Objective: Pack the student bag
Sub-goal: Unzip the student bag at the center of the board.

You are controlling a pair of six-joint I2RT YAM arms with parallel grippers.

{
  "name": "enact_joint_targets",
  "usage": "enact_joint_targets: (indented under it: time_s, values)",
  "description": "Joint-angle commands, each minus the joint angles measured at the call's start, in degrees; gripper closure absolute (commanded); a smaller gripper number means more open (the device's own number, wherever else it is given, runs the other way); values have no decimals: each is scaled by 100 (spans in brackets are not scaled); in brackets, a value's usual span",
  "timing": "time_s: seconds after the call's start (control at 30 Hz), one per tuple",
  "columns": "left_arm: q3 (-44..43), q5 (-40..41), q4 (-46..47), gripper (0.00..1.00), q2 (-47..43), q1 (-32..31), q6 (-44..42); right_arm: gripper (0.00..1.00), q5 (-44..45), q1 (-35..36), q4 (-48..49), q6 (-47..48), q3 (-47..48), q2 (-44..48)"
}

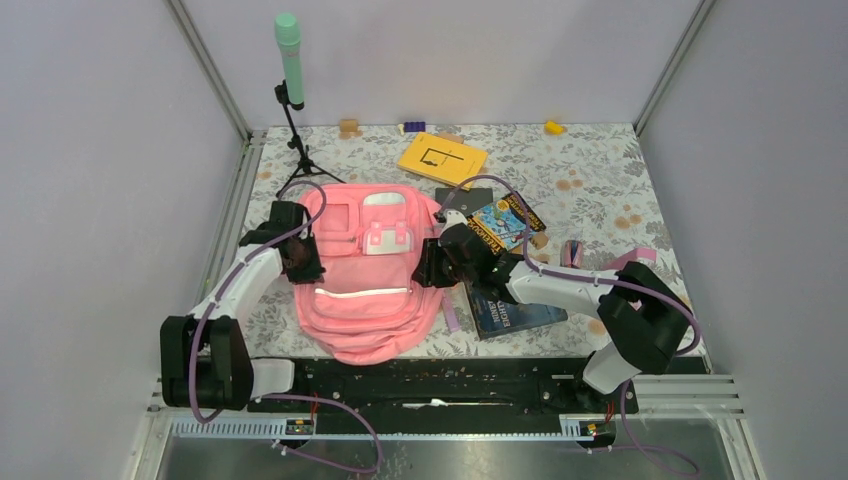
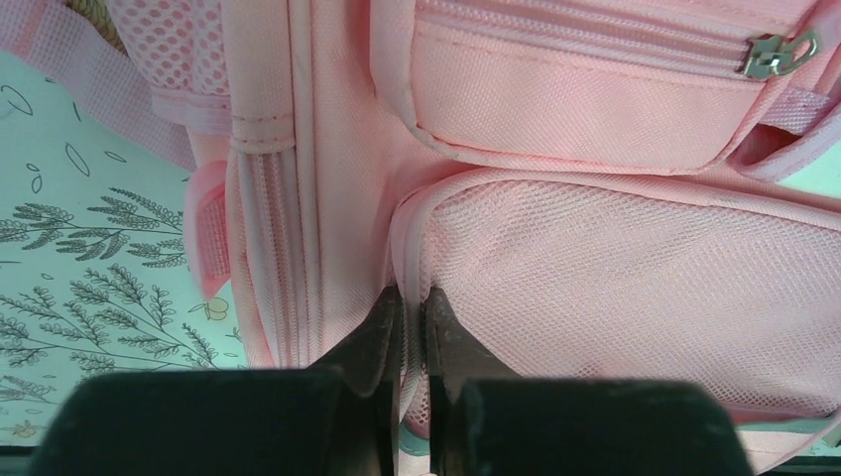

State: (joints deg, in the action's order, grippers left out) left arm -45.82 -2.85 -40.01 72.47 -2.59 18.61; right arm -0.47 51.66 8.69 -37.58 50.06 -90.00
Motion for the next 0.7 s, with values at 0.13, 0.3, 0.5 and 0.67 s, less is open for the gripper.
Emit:
enact_joint_targets:
  time_s: [0.13, 0.3, 0.5, 0.67]
  values:
    - [-873, 821, 163, 100, 800, 8, -187, 54, 82, 28, 683, -546, 157, -310]
    - [-1324, 944, 126, 100, 1359, 48, -259, 54, 256, 28, 1413, -1370, -316, -225]
    - [-1296, 892, 151, 100, 1427, 66, -296, 56, 257, 81, 2160, -2208, -486, -566]
    - [-1272, 912, 151, 100, 1316, 69, -314, 59, 609, 90, 2856, -2862, -795, -804]
